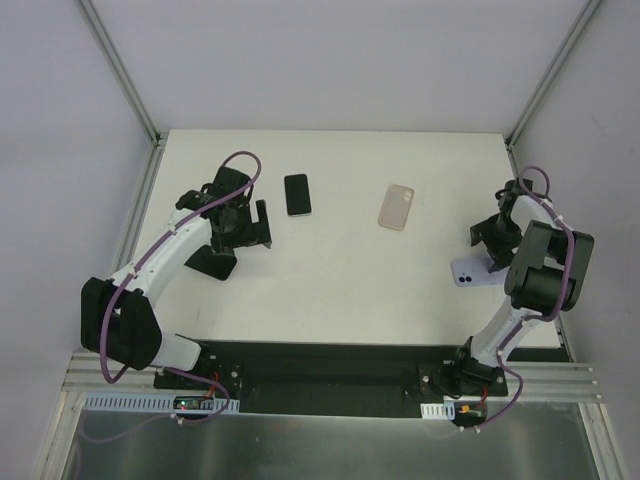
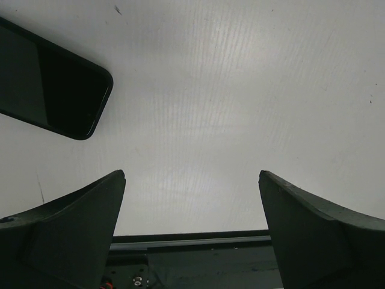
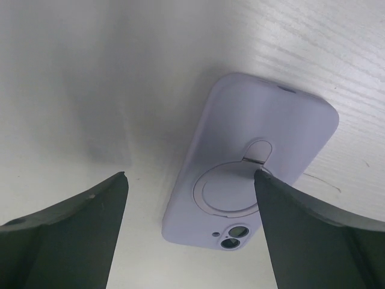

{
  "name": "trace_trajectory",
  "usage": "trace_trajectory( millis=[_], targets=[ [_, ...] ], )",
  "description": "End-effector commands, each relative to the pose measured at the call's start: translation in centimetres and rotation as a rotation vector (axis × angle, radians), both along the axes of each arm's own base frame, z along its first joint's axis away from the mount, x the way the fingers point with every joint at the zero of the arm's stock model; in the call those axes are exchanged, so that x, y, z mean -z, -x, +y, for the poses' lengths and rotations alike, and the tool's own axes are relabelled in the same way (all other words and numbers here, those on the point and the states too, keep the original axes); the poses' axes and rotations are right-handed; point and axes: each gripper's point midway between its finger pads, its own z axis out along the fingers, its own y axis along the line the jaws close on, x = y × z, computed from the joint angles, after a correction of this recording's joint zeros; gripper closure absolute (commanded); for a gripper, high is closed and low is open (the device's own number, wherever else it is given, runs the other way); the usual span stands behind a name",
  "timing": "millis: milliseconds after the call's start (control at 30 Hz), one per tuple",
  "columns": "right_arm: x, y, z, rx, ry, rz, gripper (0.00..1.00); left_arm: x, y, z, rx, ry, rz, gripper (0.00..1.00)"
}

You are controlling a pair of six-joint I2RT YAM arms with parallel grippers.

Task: Take the phone out of the phone case
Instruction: Pick up the phone at the center of the board.

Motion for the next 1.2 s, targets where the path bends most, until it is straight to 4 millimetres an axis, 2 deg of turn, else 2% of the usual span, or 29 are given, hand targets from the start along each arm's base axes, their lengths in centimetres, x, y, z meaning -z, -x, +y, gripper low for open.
trace_trajectory(
  millis=[0,300,467,567,700,900,1167],
  targets=[
    [-1.2,1.5,0.6,0.055,0.023,0.085,0.12,-0.7,0.6,-0.4,0.020,0.029,-0.028,0.08],
    [-1.1,3.8,1.6,0.124,0.072,0.190,0.12,-1.4,0.4,-0.7,0.052,0.044,-0.051,0.08],
    [-1.0,5.0,2.3,0.171,0.055,0.180,0.12,-2.0,0.4,-0.7,0.060,0.049,-0.076,0.08],
    [-0.7,5.0,3.0,0.178,0.023,0.183,0.12,-2.1,0.6,-0.6,0.058,0.052,-0.078,0.08],
    [-0.2,3.8,4.3,0.202,-0.053,0.126,0.13,-2.0,0.7,-0.4,0.063,0.040,-0.084,0.08],
    [-0.1,3.0,4.9,0.223,-0.056,0.112,0.14,-2.3,0.6,-0.1,0.068,0.028,-0.101,0.07],
    [2.1,3.0,5.7,0.237,-0.072,0.079,0.19,-2.9,0.4,-0.2,0.079,0.032,-0.116,0.07]
  ],
)
